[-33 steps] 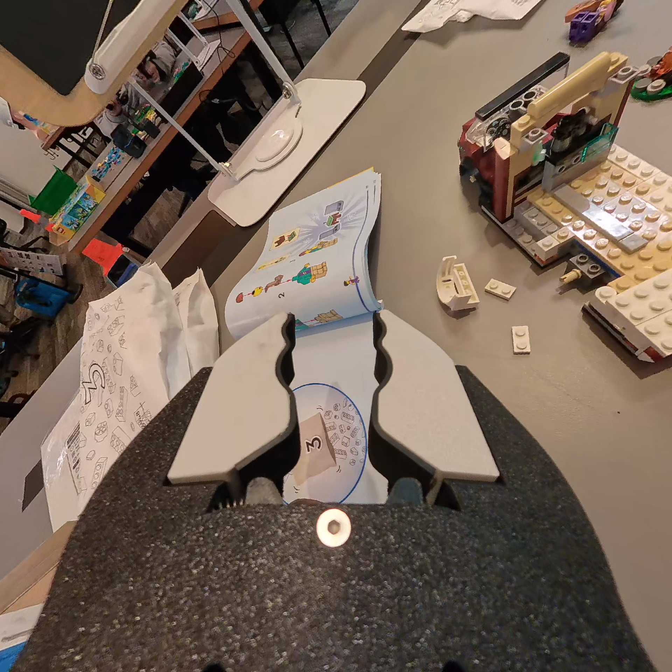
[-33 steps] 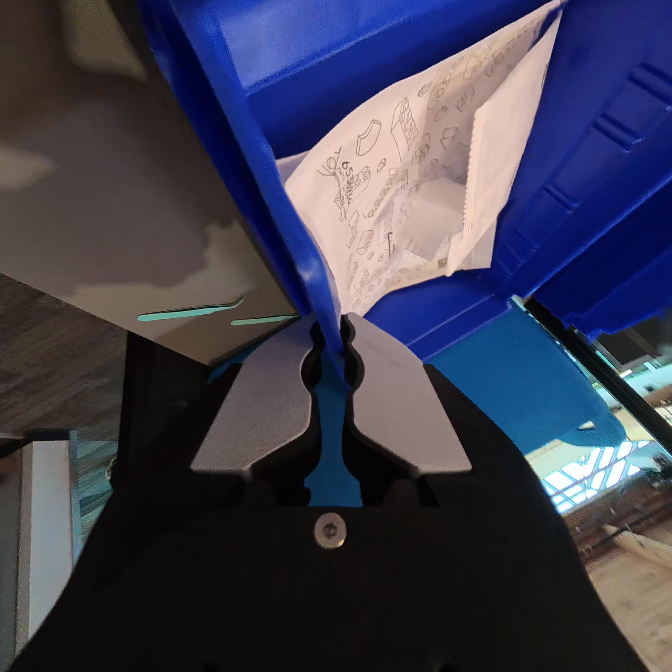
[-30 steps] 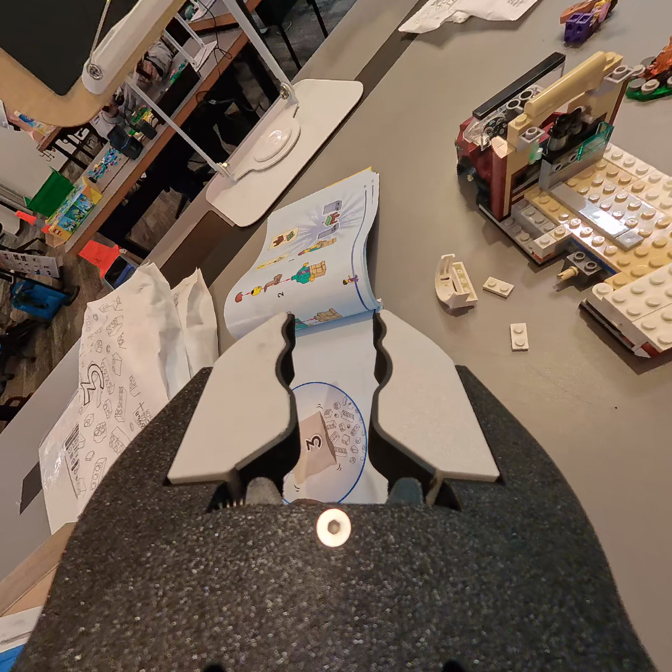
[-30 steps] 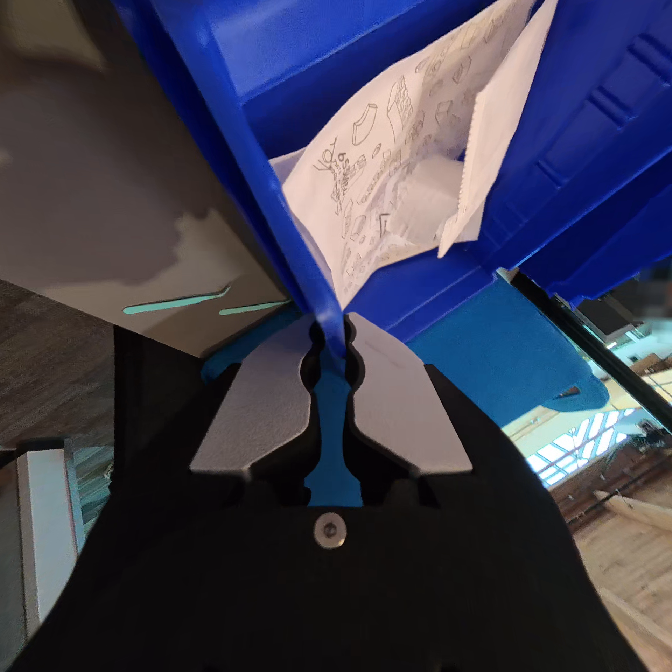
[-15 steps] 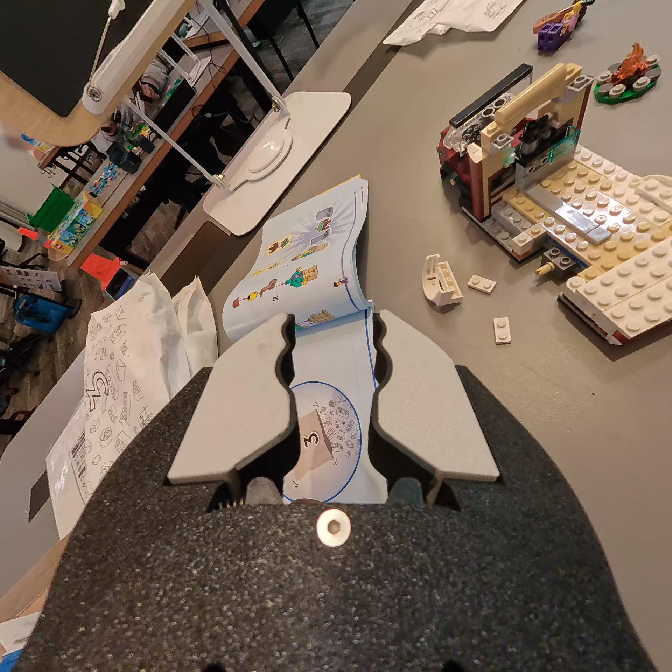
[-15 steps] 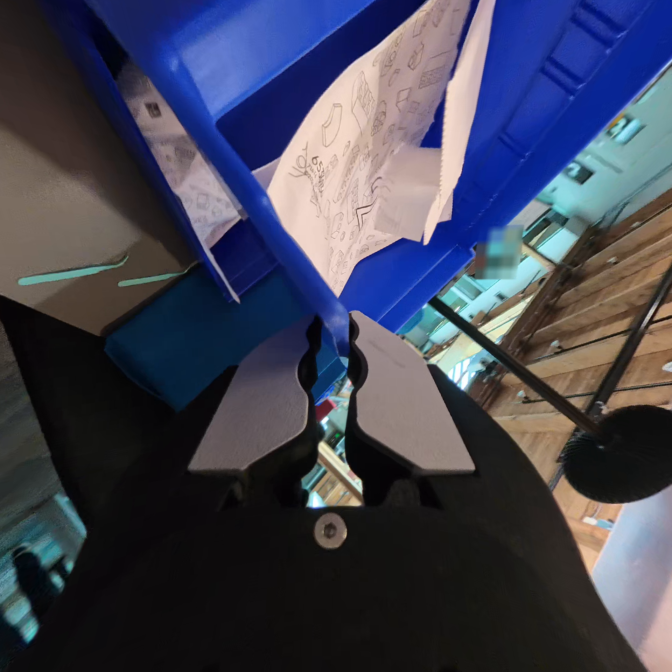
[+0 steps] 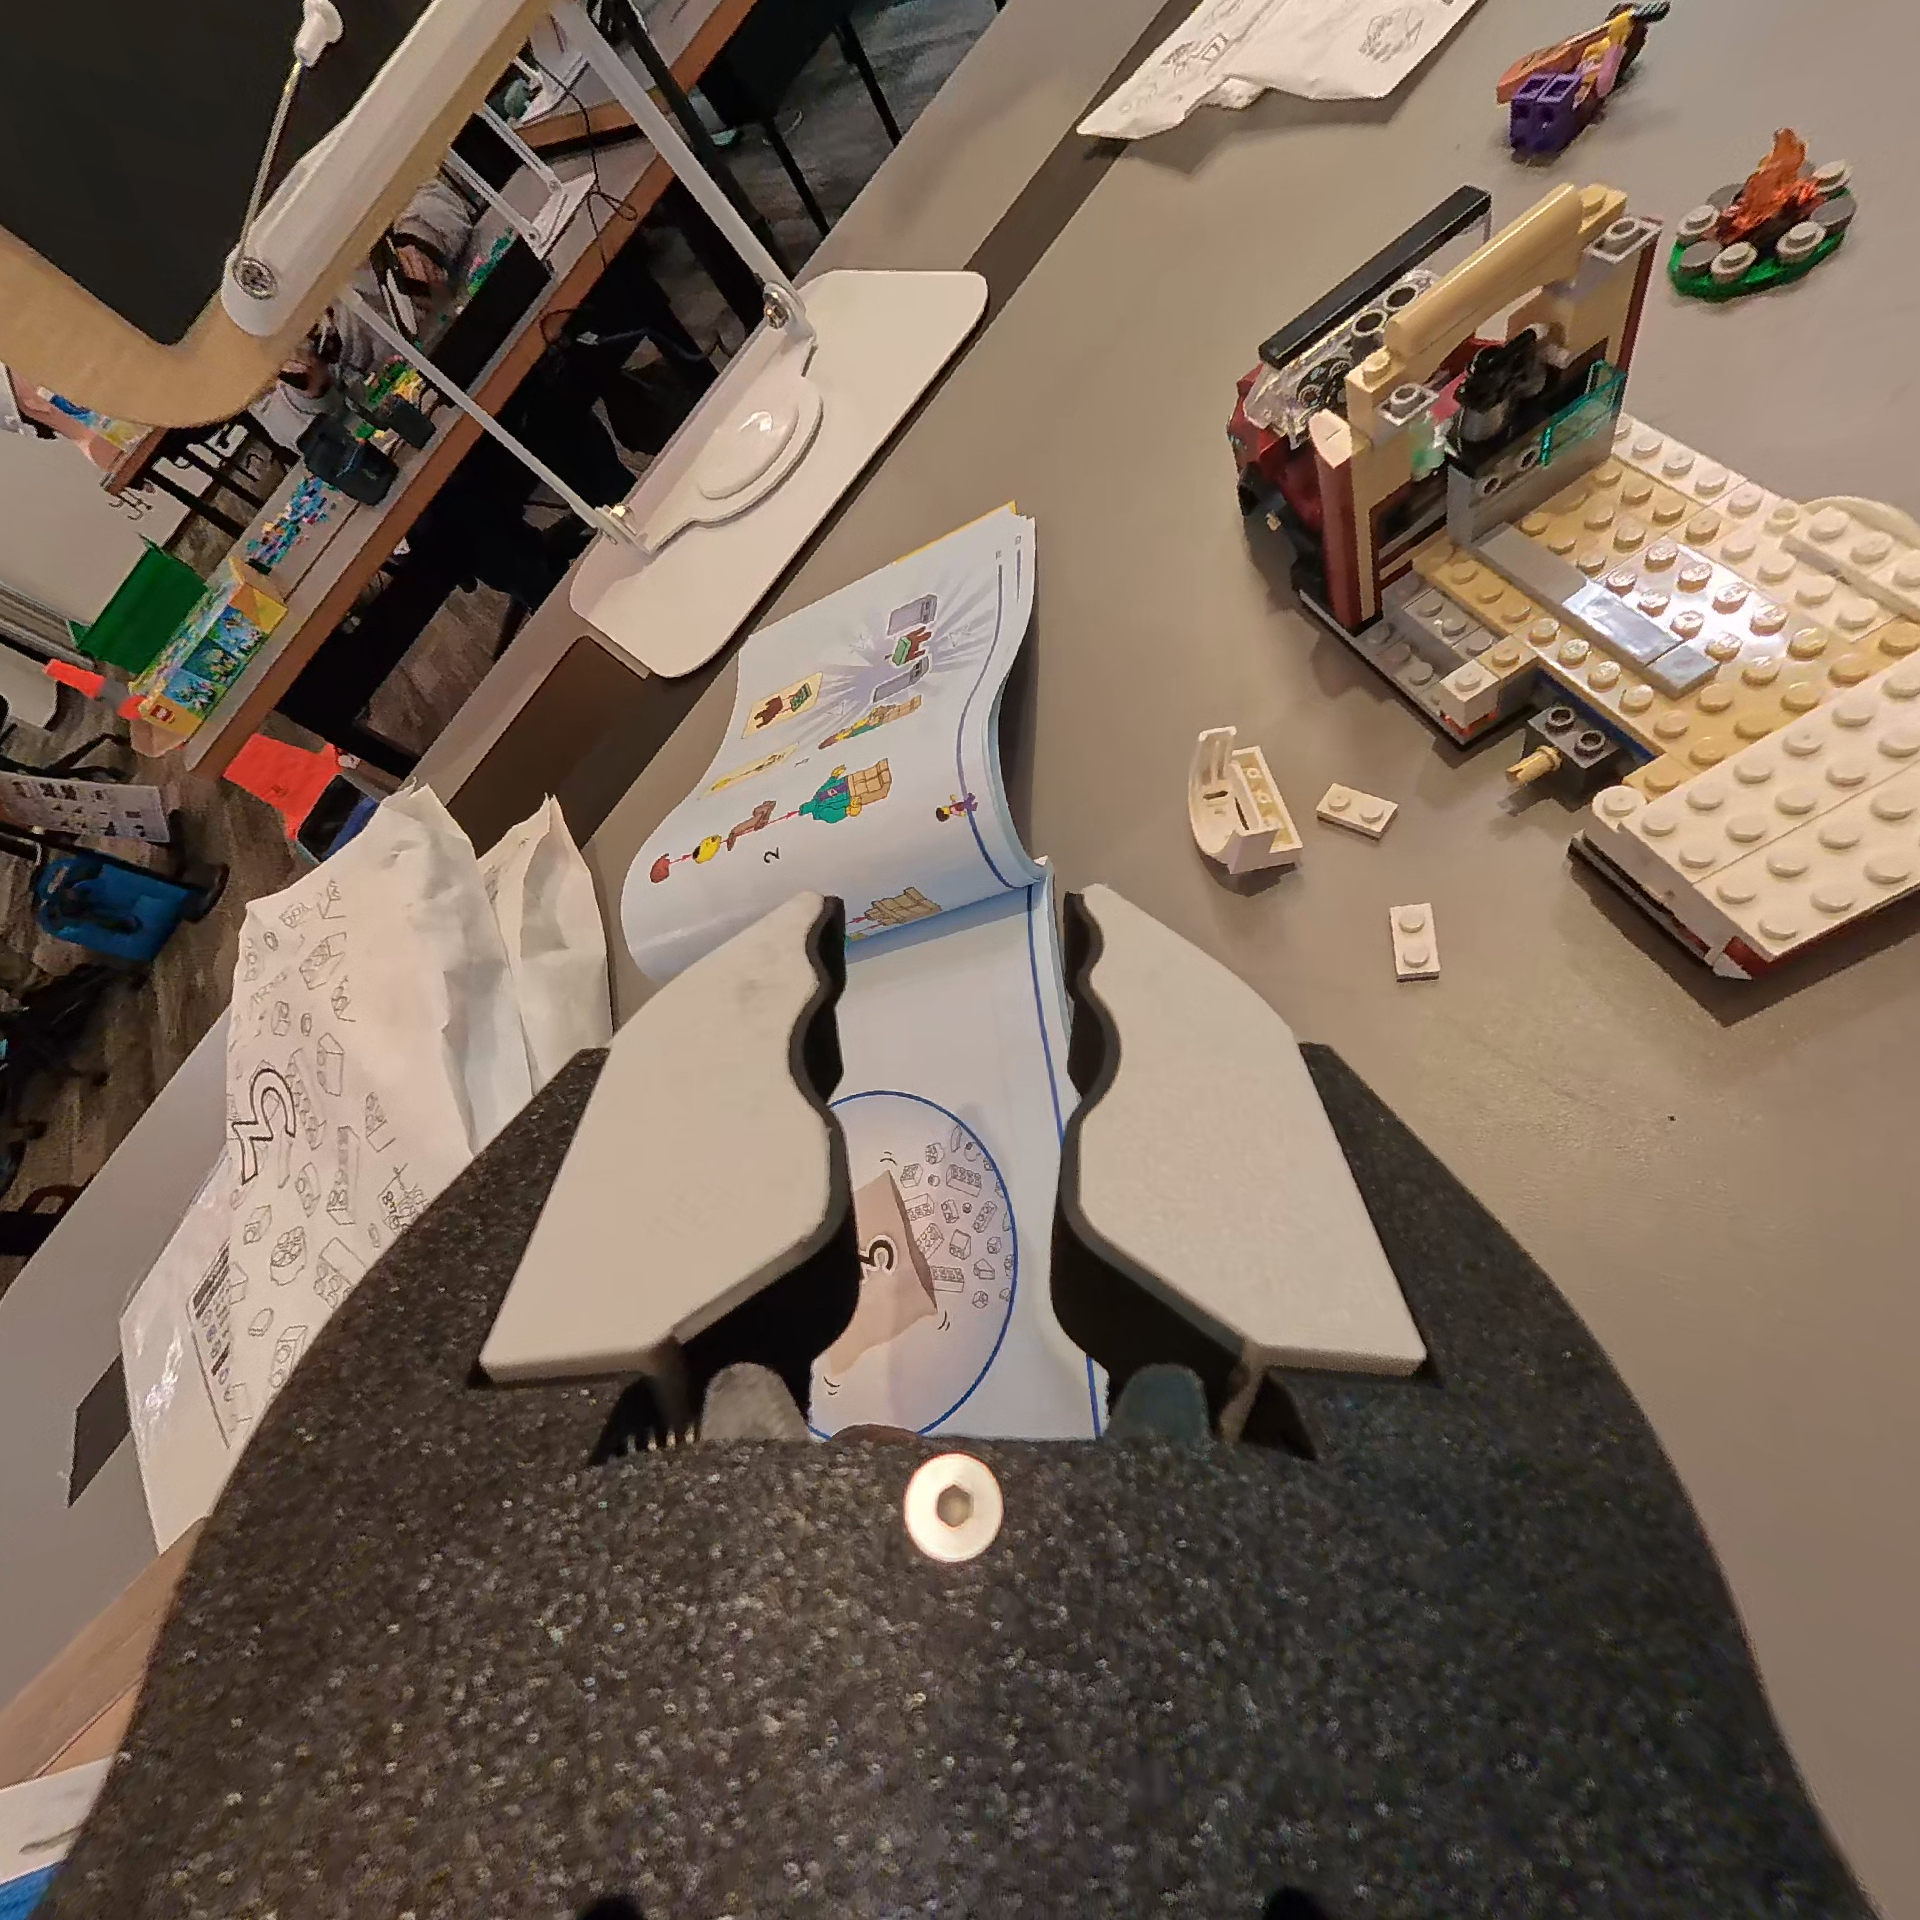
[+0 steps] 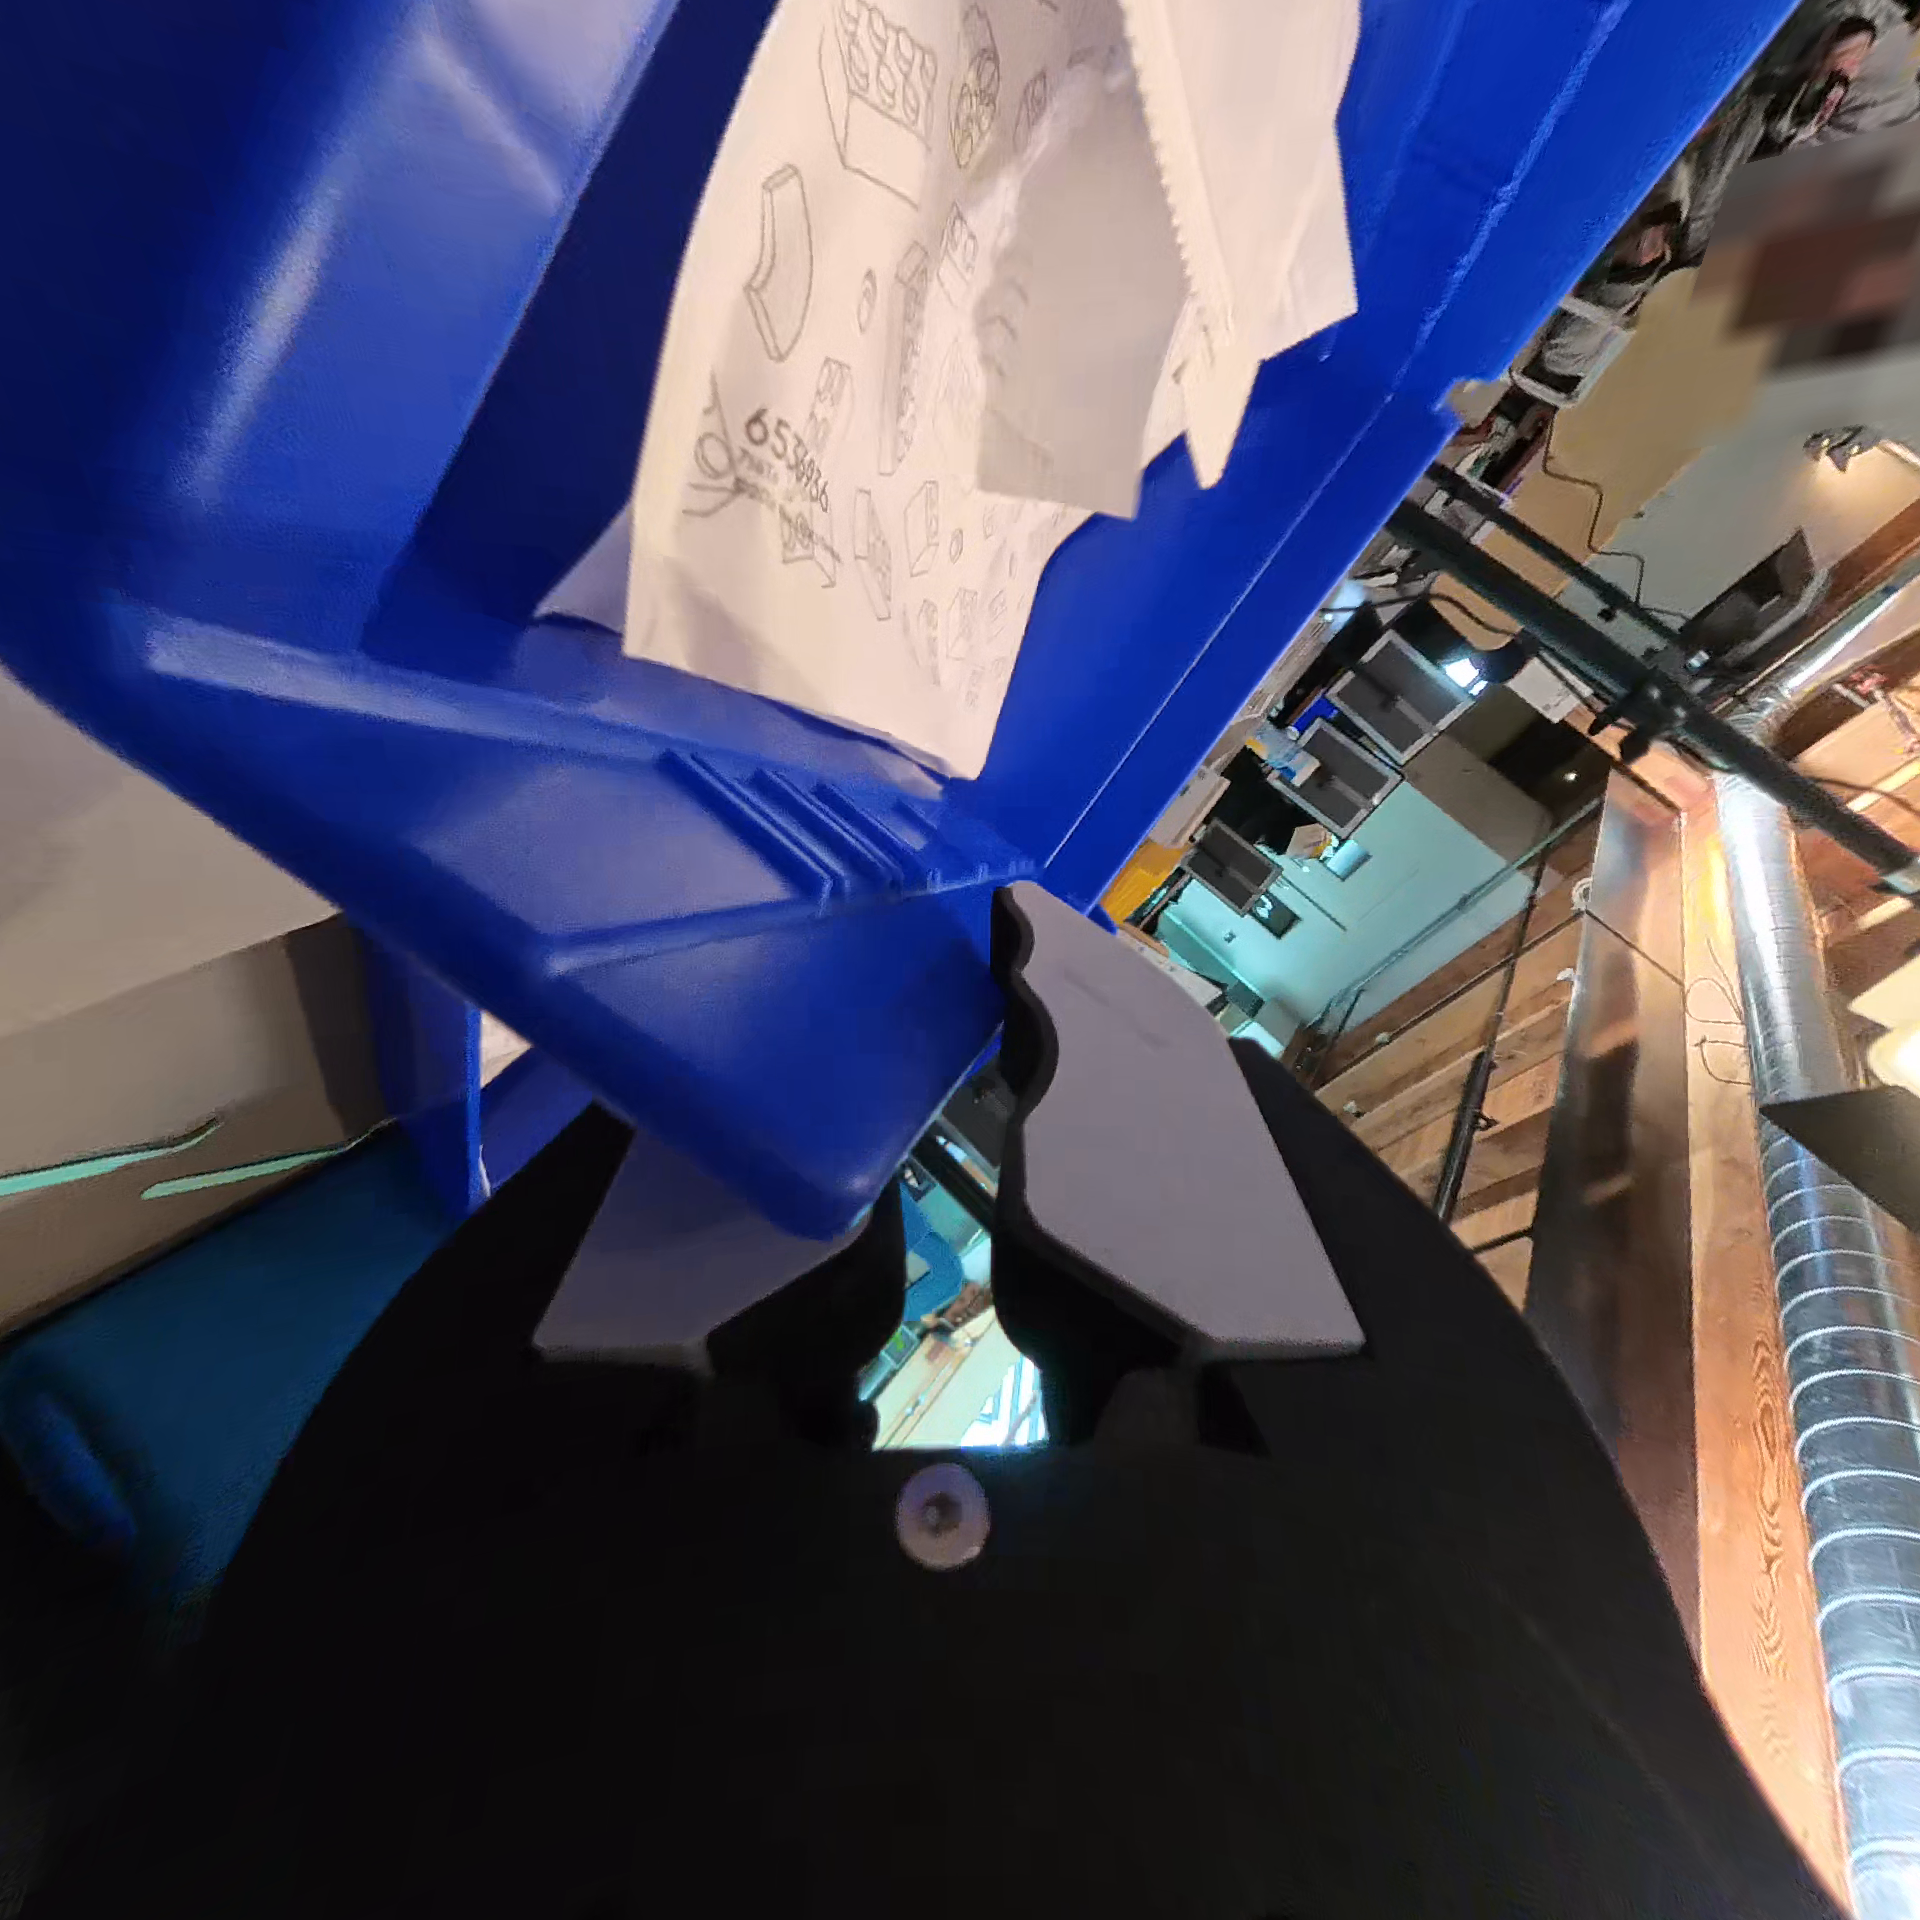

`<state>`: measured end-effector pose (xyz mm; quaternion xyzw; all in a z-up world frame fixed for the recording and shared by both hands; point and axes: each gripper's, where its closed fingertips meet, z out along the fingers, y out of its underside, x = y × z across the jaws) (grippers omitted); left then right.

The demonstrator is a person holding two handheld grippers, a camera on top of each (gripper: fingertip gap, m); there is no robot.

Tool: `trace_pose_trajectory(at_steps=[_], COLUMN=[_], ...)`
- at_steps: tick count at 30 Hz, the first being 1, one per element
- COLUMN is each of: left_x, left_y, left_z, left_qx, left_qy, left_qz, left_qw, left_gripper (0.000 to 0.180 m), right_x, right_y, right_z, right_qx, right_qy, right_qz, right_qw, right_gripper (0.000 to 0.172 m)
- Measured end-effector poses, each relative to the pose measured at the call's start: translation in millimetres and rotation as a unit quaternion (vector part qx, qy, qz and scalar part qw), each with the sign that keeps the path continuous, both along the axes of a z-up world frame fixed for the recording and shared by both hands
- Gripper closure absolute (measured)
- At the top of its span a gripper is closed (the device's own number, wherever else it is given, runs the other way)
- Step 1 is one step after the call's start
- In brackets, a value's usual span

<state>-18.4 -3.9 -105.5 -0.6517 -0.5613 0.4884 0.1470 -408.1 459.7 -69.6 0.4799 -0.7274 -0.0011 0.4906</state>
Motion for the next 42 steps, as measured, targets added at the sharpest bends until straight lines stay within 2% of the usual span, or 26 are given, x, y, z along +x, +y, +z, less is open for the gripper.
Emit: trace_pose_trajectory(at_steps=[5, 8, 11, 14, 16, 18, 20, 22, 26, 30, 31, 33, 36, 37, 42], left_x=[-1.2, -1.3, -0.7, -0.3, -0.8, -2.1, -2.8, -3.0, -2.7, -2.0, -2.0, -1.8, -1.8, -1.8, -2.8], left_y=[2.7, 3.6, 3.9, 4.0, 4.9, 6.9, 8.9, 10.0, 11.1, 10.4, 10.5, 10.9, 11.7, 12.3, 15.7], left_z=[-3.7, -7.4, -7.4, -6.4, -6.5, -6.9, -8.7, -9.4, -8.5, -8.0, -8.1, -8.8, -10.8, -11.2, -11.2], left_qx=[0.001, 0.002, 0.004, 0.007, 0.008, 0.007, 0.006, 0.001, 0.000, 0.002, 0.002, -0.001, -0.008, -0.010, -0.016], left_qy=[-0.007, -0.015, -0.015, -0.014, -0.016, -0.017, -0.022, -0.025, -0.022, -0.019, -0.019, -0.023, -0.031, -0.034, -0.039], left_qz=[-0.005, -0.006, -0.006, -0.007, -0.008, -0.012, -0.014, -0.015, -0.015, -0.014, -0.015, -0.016, -0.018, -0.019, -0.024], left_qw=[1.000, 1.000, 1.000, 1.000, 1.000, 1.000, 1.000, 1.000, 1.000, 1.000, 1.000, 1.000, 0.999, 0.999, 0.999], left_gripper=[0.140, 0.140, 0.140, 0.140, 0.140, 0.140, 0.140, 0.140, 0.140, 0.140, 0.140, 0.140, 0.140, 0.140, 0.140], right_x=[-3.4, -9.7, -16.9, -23.9, -17.2, 1.4, 25.6, 43.0, 44.3, 24.4, 20.6, 21.2, 25.0, 26.2, 19.6], right_y=[-19.5, -24.2, -20.3, -12.1, -19.1, -38.6, -61.2, -79.7, -97.4, -106.1, -110.3, -117.2, -125.0, -128.6, -138.9], right_z=[-14.5, -17.3, -2.6, 25.8, 43.1, 49.3, 38.0, 15.7, -35.9, -71.0, -74.0, -74.8, -60.3, -51.8, 1.6], right_qx=[0.002, 0.000, -0.022, -0.048, -0.085, -0.119, -0.114, -0.067, 0.055, 0.123, 0.127, 0.124, 0.089, 0.068, -0.026], right_qy=[0.022, 0.041, 0.043, 0.048, 0.019, -0.044, -0.120, -0.150, -0.129, -0.085, -0.072, -0.077, -0.112, -0.123, -0.164], right_qz=[0.022, 0.019, 0.006, -0.020, -0.028, -0.024, -0.021, -0.016, -0.031, -0.047, -0.038, -0.016, -0.006, 0.000, -0.022], right_qw=[1.000, 0.999, 0.999, 0.998, 0.996, 0.992, 0.986, 0.986, 0.990, 0.988, 0.989, 0.989, 0.990, 0.990, 0.986], right_gripper=[0.157, 0.151, 0.144, 0.143, 0.146, 0.146, 0.140, 0.123, 0.098, 0.090, 0.095, 0.135, 0.161, 0.166, 0.171])
